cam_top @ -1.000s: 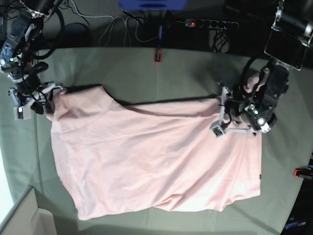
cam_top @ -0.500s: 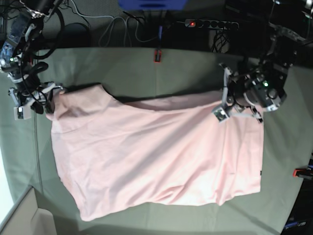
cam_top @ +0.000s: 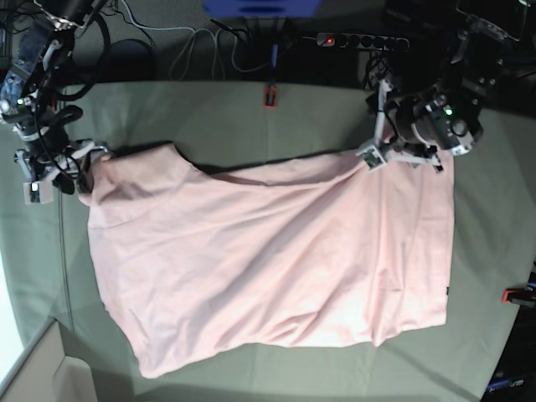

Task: Layout the t-shirt on the table in an organized manner, then fold the t-shirt properly
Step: 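Grasp the pink fabric with the left gripper and drag it away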

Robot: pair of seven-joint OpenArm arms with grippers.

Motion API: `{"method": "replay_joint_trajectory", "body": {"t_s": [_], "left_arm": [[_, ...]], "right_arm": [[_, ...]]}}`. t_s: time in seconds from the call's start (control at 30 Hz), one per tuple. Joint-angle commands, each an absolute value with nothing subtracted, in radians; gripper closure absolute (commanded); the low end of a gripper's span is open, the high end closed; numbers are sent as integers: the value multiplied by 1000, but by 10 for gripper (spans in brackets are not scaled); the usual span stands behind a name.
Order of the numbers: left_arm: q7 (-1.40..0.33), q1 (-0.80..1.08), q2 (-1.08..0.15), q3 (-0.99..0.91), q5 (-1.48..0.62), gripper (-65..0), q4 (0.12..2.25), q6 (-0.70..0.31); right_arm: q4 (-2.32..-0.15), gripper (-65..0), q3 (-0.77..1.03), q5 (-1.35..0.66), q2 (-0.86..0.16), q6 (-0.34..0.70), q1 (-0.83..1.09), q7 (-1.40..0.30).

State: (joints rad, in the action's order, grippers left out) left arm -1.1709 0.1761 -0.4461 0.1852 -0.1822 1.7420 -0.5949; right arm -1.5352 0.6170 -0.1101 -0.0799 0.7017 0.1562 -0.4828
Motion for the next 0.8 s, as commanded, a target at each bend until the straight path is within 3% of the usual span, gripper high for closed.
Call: {"method": "replay_joint_trajectory", "body": {"t_s": [0.0, 0.23, 0.3, 0.5, 0.77], "left_arm": [[-1171, 180, -455, 179, -182, -342, 1759, -590], [-1171, 228, -463, 177, -182, -326, 1761, -590], [-1173, 249, -463, 177, -182, -265, 1784, -590], [-1248, 300, -424, 182, -182, 0, 1851, -590], [-1250, 386, -375, 183, -182, -22, 1920, -590]], "right_arm": [[-1552, -237, 624, -127, -93, 698, 148, -456], [-1552, -237, 625, -127, -93, 698, 151, -456], [-1552, -237, 625, -127, -93, 698, 162, -456], [-1552, -237, 625, -127, -93, 698, 165, -456], [-1552, -237, 625, -127, -93, 698, 166, -456]]}}
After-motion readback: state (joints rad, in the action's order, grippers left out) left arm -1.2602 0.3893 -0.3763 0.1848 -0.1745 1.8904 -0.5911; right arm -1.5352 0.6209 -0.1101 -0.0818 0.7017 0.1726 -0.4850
